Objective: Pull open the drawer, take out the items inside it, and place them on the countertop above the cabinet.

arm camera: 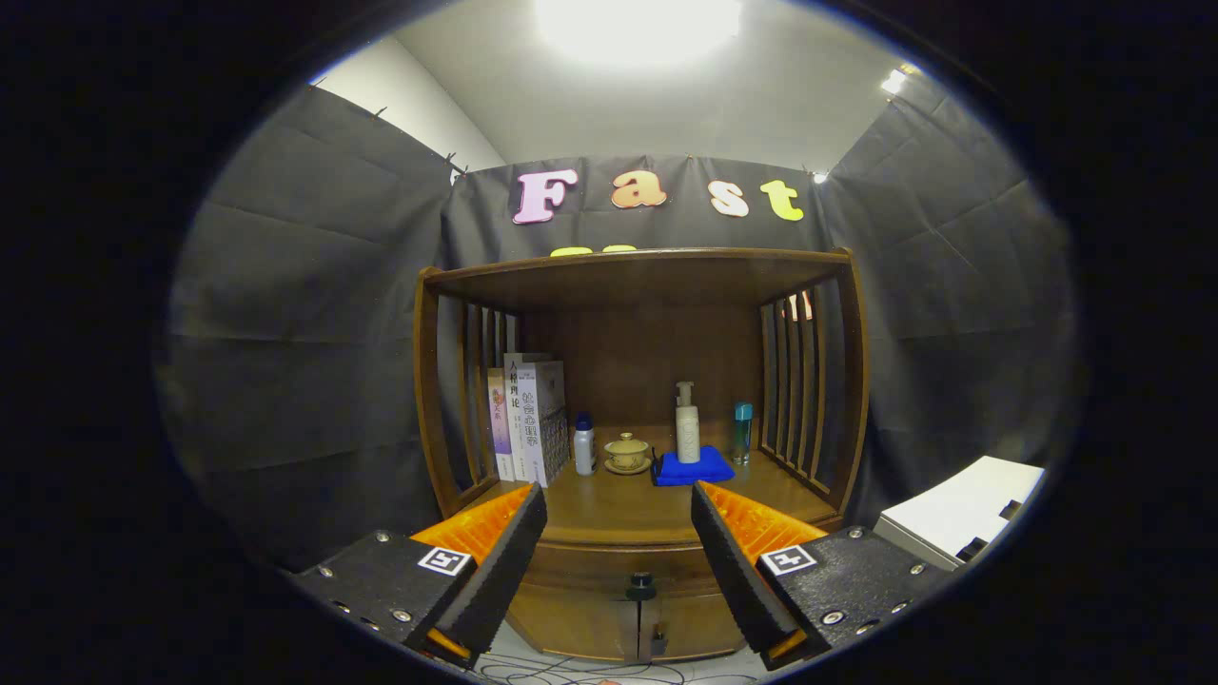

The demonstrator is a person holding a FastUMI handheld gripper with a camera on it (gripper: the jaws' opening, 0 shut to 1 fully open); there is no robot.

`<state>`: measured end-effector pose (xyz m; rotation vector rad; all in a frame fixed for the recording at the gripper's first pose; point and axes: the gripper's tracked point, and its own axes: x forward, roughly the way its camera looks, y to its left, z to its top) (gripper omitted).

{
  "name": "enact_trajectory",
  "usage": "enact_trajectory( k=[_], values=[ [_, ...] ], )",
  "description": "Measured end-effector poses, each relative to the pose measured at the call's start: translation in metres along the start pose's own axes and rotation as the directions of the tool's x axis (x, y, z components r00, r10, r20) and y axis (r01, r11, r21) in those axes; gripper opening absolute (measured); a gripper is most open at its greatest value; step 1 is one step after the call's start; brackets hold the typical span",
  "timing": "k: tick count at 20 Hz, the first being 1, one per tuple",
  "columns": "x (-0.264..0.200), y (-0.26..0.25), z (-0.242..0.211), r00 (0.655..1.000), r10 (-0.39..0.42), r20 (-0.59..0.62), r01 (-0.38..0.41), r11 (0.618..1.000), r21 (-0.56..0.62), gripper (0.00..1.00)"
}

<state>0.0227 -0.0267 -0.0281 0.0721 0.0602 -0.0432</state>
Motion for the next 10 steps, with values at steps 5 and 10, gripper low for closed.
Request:
enact_trajectory(
  k=[5, 10],
  values=[
    [0.004, -0.004, -0.007, 1.0, -0.006, -0.004, 0.006, 1.0, 0.022, 0.95],
    [0.01, -0.01, -0.018, 1.0, -0.013, -0.01, 0.013, 1.0, -0.002, 0.95]
  ],
)
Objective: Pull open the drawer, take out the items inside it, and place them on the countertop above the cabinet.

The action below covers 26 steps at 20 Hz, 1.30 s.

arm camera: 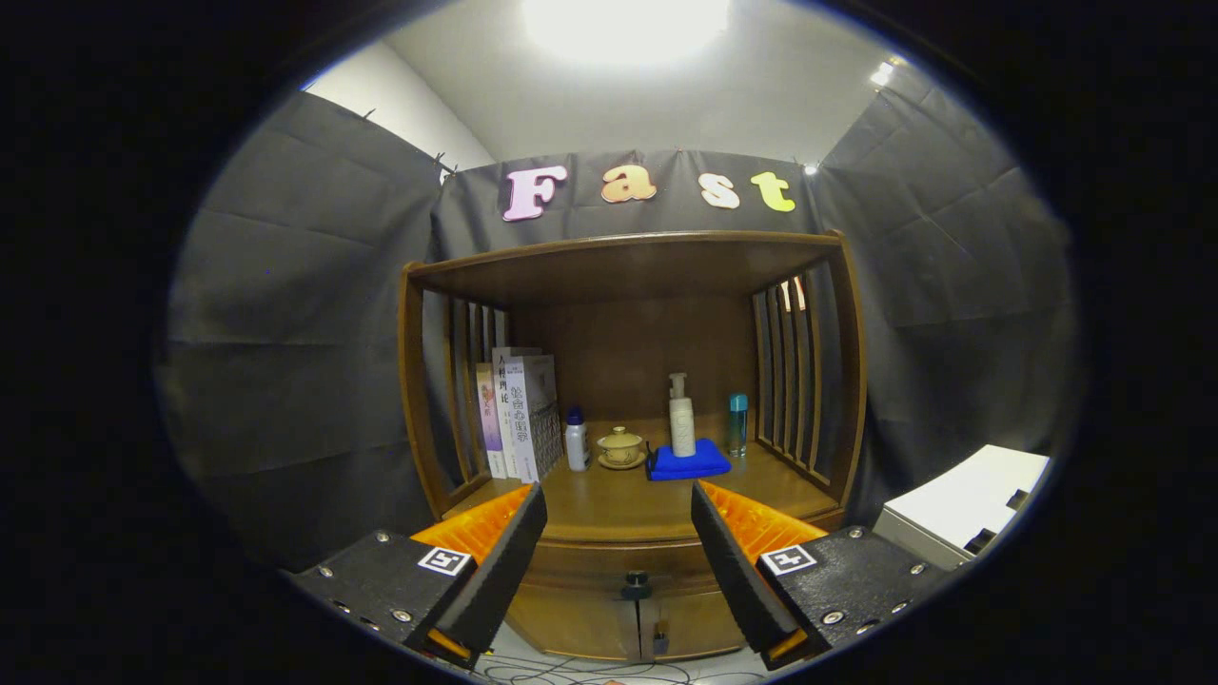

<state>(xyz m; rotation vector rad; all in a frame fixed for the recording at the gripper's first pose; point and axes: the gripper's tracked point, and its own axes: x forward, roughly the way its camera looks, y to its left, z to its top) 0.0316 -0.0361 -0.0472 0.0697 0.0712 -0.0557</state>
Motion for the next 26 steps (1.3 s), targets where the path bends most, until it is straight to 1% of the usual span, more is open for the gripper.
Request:
enact_trajectory(
  k=[3, 7, 10, 13, 15, 18, 21, 23, 26],
  values=[
    [0.002, -0.006, -0.011, 1.0, -0.008, -0.019, 0.007, 0.999, -0.039, 0.95],
    [0.013, -0.006, -0.037, 0.998, 0.006, -0.068, -0.01, 0.998, -0.067, 0.95],
    [0.021, -0.011, -0.06, 0.993, 0.011, -0.119, -0.02, 0.997, -0.074, 0.95],
    [0.026, -0.014, -0.071, 0.991, 0.009, -0.131, -0.016, 0.998, -0.052, 0.95],
    [0.028, -0.018, -0.083, 0.991, -0.003, -0.136, -0.003, 0.999, -0.042, 0.95],
    [0.04, -0.022, -0.116, 0.983, -0.071, -0.17, 0.059, 0.995, -0.079, 0.95],
    [0.051, -0.012, -0.15, 0.974, -0.067, -0.215, 0.052, 0.996, -0.074, 0.95],
    [0.054, -0.013, -0.168, 0.97, -0.095, -0.223, 0.08, 0.994, -0.076, 0.95],
    [0.064, -0.012, -0.185, 0.973, -0.106, -0.205, 0.1, 0.994, -0.037, 0.95]
  ],
)
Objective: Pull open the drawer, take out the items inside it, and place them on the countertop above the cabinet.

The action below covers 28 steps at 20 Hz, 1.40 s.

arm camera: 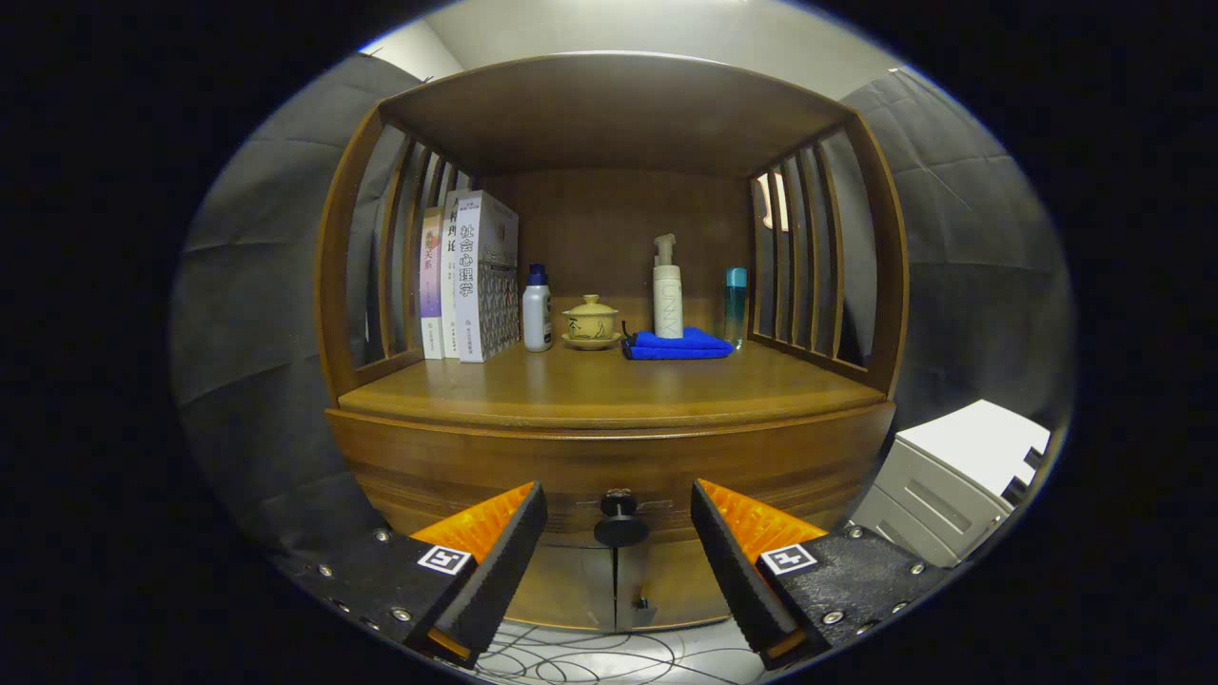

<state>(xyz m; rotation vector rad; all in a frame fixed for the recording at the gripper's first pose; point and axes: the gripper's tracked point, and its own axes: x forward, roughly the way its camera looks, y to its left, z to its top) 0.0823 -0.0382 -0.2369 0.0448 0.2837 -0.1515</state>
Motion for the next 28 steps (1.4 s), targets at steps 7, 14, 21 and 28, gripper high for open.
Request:
enact_trajectory(
  k=[7, 14, 21, 28],
  values=[
    [0.044, -0.01, -0.036, 0.999, 0.008, -0.048, -0.006, 0.999, 0.032, 0.86],
    [0.056, 0.001, -0.051, 0.995, 0.089, -0.05, -0.085, 0.993, 0.08, 0.49],
    [0.056, 0.002, -0.054, 0.992, 0.117, -0.036, -0.116, 0.992, 0.047, 0.36],
    [0.041, 0.0, -0.057, 0.992, 0.121, -0.021, -0.12, 0.993, 0.013, 0.33]
  ],
)
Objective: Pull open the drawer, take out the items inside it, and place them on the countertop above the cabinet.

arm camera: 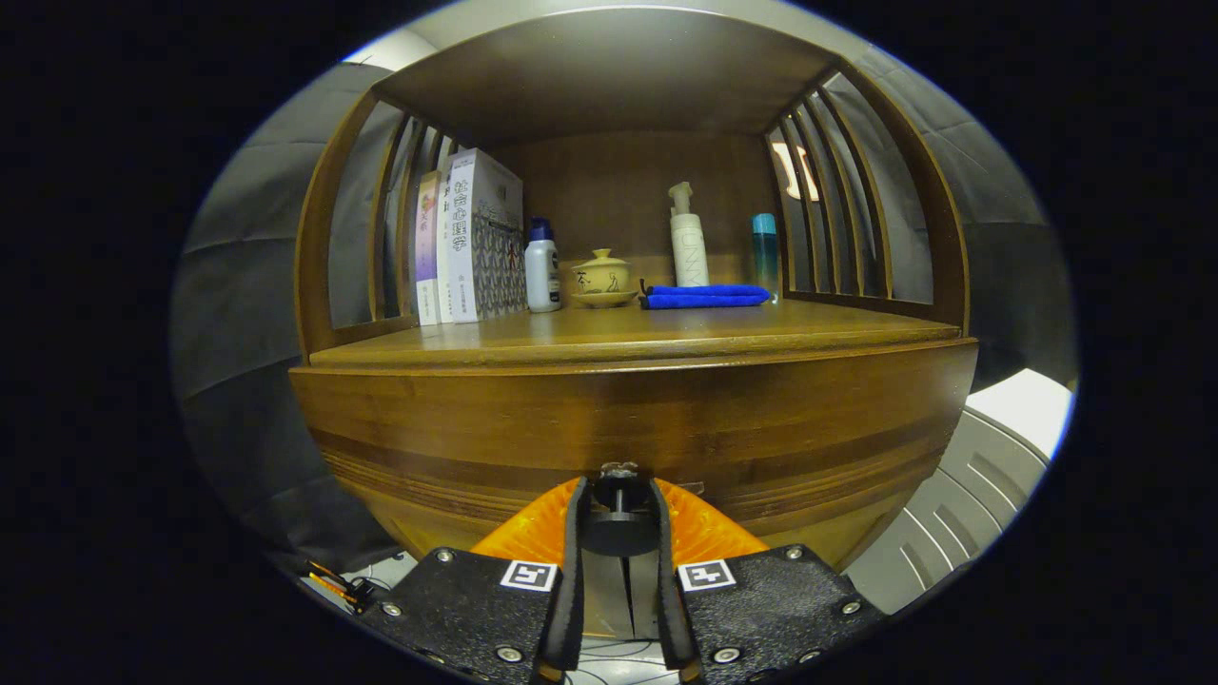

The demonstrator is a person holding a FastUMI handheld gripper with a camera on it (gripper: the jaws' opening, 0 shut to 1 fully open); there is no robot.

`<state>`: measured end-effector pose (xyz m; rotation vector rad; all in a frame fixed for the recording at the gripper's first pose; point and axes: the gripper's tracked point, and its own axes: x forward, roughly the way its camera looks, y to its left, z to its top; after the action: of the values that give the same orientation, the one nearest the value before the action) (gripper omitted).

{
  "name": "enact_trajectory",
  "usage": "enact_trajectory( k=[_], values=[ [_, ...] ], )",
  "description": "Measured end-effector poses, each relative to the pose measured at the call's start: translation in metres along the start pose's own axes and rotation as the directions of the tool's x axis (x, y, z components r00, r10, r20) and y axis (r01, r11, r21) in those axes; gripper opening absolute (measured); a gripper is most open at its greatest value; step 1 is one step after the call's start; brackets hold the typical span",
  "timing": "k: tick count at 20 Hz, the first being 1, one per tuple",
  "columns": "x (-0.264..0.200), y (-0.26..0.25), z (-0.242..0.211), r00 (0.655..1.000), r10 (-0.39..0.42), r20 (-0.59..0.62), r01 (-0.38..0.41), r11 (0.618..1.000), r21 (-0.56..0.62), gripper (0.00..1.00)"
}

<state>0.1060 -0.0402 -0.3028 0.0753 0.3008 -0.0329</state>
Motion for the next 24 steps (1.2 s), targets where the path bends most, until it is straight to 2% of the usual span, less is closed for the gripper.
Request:
enact_trajectory(
  k=[12, 17, 24],
  values=[
    [-0.074, 0.003, -0.012, 1.0, -0.001, 0.006, 0.001, 1.0, 0.004, 0.32],
    [-0.107, 0.002, -0.021, 1.0, -0.013, 0.019, 0.012, 0.998, 0.066, 0.32],
    [-0.143, 0.01, -0.032, 1.0, -0.023, -0.011, 0.023, 0.999, 0.031, 0.32]
  ],
)
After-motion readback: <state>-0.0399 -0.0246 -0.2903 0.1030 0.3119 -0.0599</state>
